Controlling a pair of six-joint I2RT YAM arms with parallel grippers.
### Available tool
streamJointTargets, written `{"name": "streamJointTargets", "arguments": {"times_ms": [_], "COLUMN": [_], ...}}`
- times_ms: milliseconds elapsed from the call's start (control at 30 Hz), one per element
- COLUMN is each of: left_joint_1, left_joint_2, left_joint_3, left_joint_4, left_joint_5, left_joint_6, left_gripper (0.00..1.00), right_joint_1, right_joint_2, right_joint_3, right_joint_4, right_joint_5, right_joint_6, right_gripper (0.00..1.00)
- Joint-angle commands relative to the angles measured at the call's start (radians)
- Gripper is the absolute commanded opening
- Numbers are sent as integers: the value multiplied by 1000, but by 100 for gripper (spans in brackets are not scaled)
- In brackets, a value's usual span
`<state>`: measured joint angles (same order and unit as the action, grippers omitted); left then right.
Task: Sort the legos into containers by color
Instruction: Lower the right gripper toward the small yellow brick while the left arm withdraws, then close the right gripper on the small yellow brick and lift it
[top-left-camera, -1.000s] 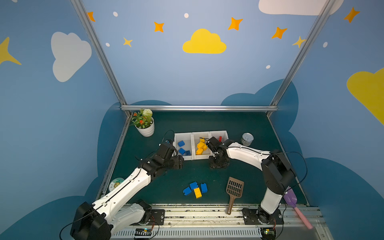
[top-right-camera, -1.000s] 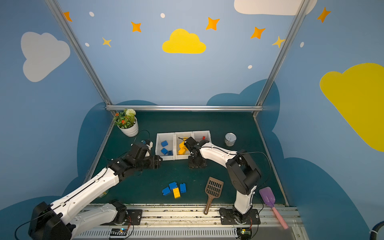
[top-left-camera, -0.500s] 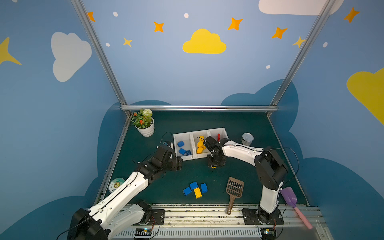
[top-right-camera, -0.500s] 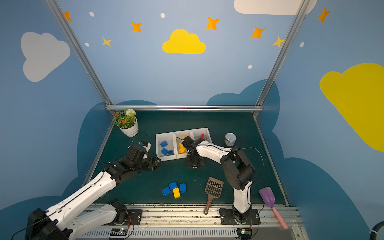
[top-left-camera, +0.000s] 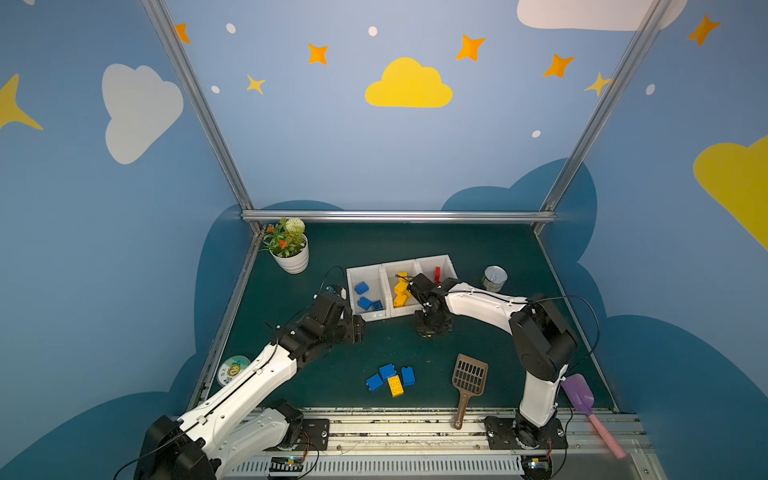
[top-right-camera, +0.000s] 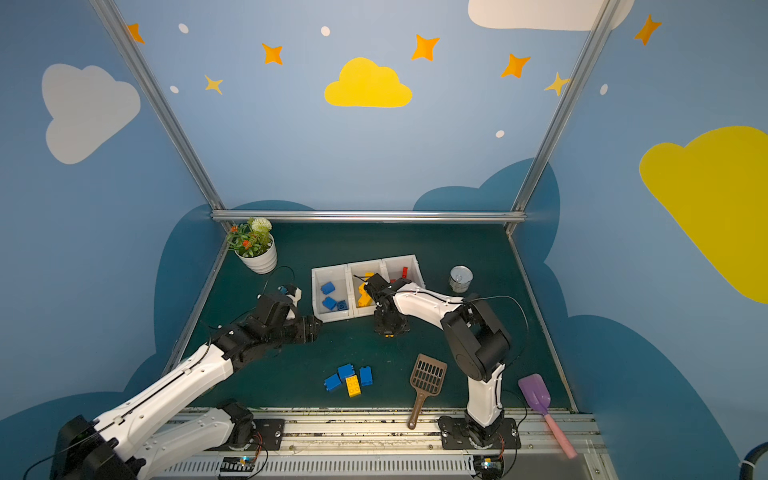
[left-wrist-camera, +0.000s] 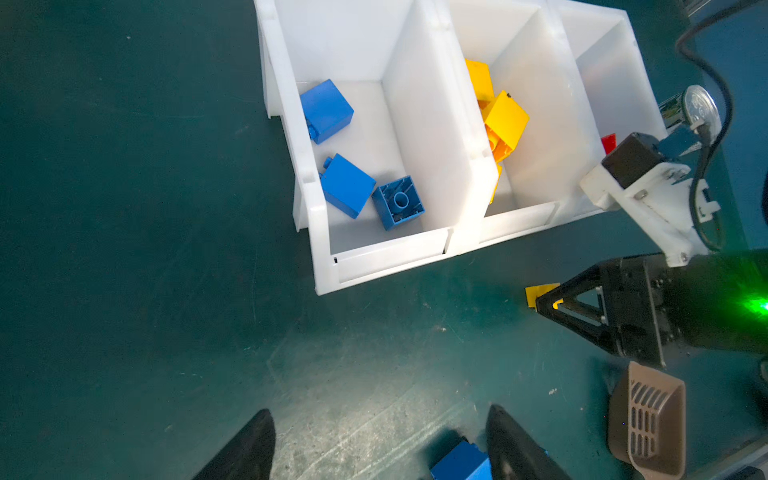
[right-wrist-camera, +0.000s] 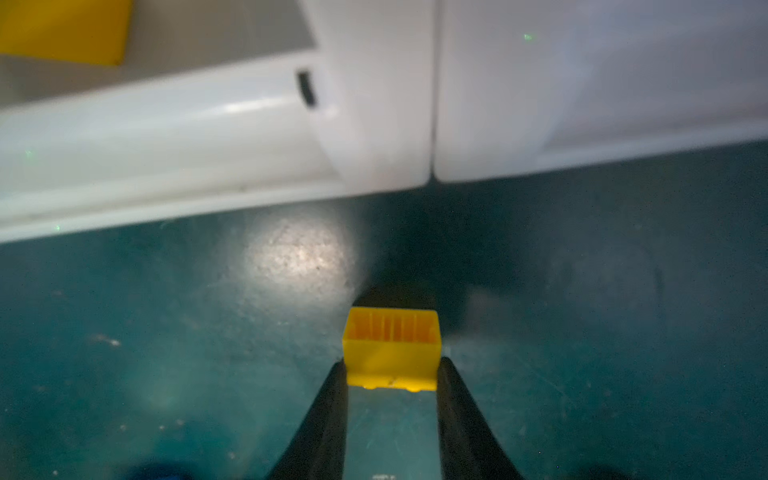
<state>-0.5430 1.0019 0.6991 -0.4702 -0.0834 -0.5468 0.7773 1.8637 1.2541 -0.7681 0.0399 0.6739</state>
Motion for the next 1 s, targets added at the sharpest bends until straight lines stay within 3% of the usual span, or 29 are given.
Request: {"name": "streamJointTargets", "arguments": {"times_ms": [0, 200, 400, 867, 967], "left_joint_1": [4, 5, 4, 5, 5], "left_joint_2": [-12, 0, 8, 1, -5], "left_joint_3": [-7, -6, -4, -15, -22], "left_joint_4": [0, 7, 18, 22, 24], "left_joint_5": [2, 6, 25, 50, 57], "left_joint_6": [-1, 2, -3, -5, -7], "left_gripper": [80, 80, 80, 80, 81], "right_joint_1": [14, -27, -124, -106, -96], "right_joint_2": [-104, -252, -261, 121, 183], "right_joint_3": [-21, 29, 138, 549, 604], "right_joint_4": [-45, -130, -162, -188, -210], "right_joint_5": [24, 70, 54, -83, -89], "right_joint_6": [5, -68, -153, -219, -218], "right_gripper": [31, 30, 30, 31, 44]}}
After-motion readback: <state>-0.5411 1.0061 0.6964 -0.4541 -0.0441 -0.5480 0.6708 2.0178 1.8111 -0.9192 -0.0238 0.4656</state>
